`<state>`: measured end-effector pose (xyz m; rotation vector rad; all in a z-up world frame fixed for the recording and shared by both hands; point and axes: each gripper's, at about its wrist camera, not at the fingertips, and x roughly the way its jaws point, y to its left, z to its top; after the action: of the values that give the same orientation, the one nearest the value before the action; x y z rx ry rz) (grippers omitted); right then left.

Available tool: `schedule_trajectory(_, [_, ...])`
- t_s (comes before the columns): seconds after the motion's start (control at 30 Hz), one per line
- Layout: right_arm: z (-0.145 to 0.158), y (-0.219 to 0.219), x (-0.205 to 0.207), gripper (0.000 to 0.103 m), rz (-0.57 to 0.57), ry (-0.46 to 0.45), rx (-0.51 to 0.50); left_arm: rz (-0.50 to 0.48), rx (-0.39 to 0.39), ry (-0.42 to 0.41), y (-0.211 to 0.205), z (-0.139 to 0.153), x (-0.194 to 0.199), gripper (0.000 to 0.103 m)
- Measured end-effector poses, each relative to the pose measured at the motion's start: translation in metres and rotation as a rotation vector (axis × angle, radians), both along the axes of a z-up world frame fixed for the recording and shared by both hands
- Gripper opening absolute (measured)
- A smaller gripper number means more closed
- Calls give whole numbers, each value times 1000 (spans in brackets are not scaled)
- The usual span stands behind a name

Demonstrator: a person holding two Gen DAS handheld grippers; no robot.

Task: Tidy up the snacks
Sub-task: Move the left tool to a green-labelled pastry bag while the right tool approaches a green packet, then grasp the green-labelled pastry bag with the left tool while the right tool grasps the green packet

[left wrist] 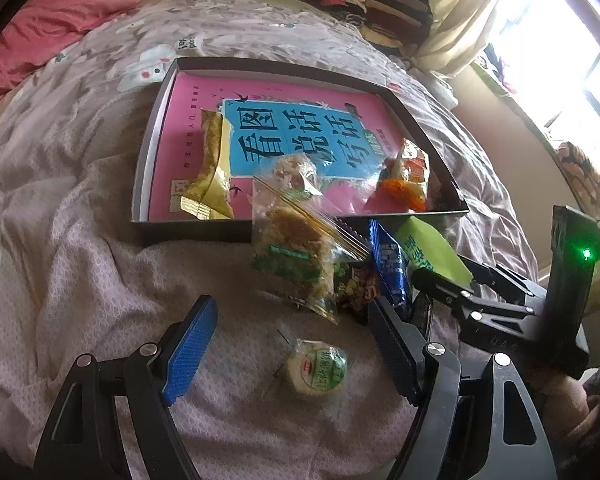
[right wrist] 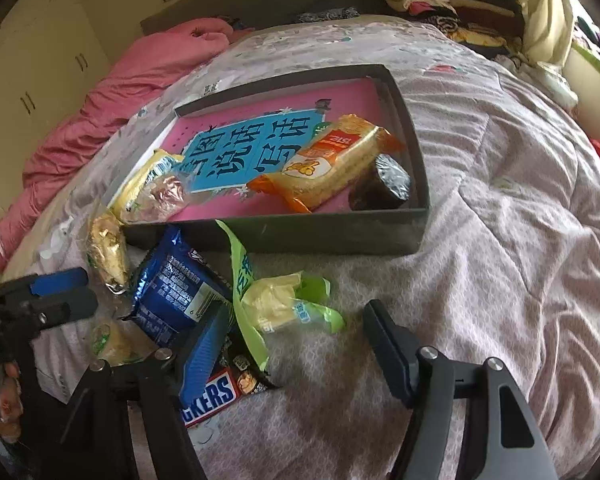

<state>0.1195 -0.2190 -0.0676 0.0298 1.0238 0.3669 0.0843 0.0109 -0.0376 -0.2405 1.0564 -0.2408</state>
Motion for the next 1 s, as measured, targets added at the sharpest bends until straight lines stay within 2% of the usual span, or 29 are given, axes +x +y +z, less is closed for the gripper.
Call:
schedule_trajectory(0.13, [-2,6,-1,68,21,-36,-55,6,-5,4,1,-3,3,79])
schedule_trajectory(0.43, [-4,17,0,57,58,-77,-143,14,-15,1,1,-5,9,79])
schedule_trajectory(0.53, [-8,23,1,48,71,-83,-184,14,-16,3,1,-6,12,79])
schedule_trajectory(0.6, [-13,29,2,46,75,-86,-226,18,-13,5,0,-7,14,79])
schedule_trajectory(1.0, [-4,24,2,42,63,-102,-168,38,-18,-33,2,-10,27,79])
